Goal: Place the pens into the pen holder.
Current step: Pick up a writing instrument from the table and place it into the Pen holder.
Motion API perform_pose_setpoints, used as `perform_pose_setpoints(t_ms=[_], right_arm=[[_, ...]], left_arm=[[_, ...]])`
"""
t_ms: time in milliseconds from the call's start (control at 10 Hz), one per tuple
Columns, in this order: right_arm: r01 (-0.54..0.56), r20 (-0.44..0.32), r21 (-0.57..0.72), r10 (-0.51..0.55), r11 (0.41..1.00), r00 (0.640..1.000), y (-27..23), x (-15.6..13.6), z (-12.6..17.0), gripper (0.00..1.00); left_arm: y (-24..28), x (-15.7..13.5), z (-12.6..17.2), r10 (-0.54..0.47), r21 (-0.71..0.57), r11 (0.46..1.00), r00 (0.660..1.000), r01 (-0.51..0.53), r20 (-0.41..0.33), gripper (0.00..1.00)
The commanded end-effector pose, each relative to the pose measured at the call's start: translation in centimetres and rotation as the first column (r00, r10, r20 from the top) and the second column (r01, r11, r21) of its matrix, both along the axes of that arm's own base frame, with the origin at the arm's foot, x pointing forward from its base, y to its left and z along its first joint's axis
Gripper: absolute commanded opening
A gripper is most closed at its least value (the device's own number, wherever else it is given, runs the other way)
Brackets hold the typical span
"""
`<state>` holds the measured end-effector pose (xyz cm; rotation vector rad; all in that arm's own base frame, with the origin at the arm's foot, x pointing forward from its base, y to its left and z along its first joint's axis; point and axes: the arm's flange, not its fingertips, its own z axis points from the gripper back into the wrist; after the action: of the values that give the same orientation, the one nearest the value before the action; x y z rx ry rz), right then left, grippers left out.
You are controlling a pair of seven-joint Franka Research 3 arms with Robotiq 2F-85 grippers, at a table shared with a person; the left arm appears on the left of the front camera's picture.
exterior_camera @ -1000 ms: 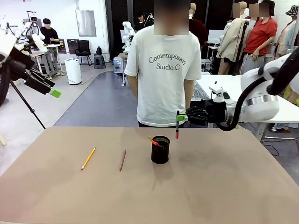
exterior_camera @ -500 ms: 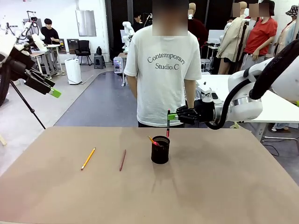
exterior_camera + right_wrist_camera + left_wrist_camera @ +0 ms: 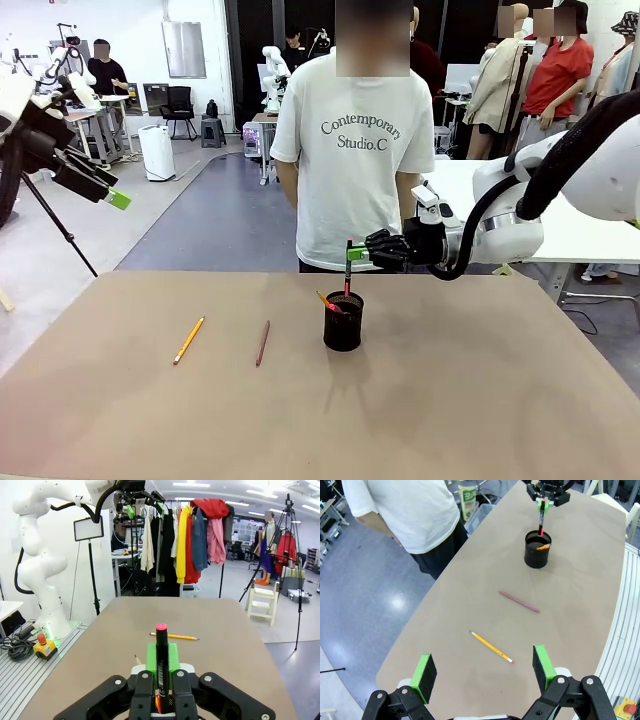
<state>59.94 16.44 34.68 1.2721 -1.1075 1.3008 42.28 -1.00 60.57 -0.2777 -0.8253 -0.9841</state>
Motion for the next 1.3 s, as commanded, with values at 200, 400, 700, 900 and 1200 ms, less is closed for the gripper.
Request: perform_pose_setpoints(t_ms=[200, 400, 700, 900, 1200], right_arm=[[-0.006, 0.027, 0.014, 0.005, 1.0, 1.0, 0.6, 0.3, -0.2, 0.37], [-0.017, 0.014, 0.005, 0.017, 1.0, 1.0, 0.5, 0.2, -0.3, 0.74], [-0.033, 0.005, -0.012, 0.033, 0.999, 0.999, 0.1, 0.1, 0.2, 1.0], [-0.053, -0.003, -0.027, 0.053, 0.998, 0.999, 0.0, 0.1, 1.2, 1.0], [-0.061, -0.01, -0.053, 0.061, 0.997, 0.998, -0.3, 0.1, 1.7, 1.0]], left_arm=[[0.0, 0.0, 0.1, -0.01, -0.016, 1.0, 1.0, 0.01, 0.008, 1.0], [0.0, 0.0, 0.1, -0.01, -0.016, 1.0, 1.0, 0.01, 0.008, 1.0], [0.0, 0.0, 0.1, -0.01, -0.016, 1.0, 1.0, 0.01, 0.008, 1.0], [0.0, 0.0, 0.1, -0.01, -0.016, 1.0, 1.0, 0.01, 0.008, 1.0], [0.0, 0.0, 0.1, -0.01, -0.016, 1.0, 1.0, 0.01, 0.008, 1.0]])
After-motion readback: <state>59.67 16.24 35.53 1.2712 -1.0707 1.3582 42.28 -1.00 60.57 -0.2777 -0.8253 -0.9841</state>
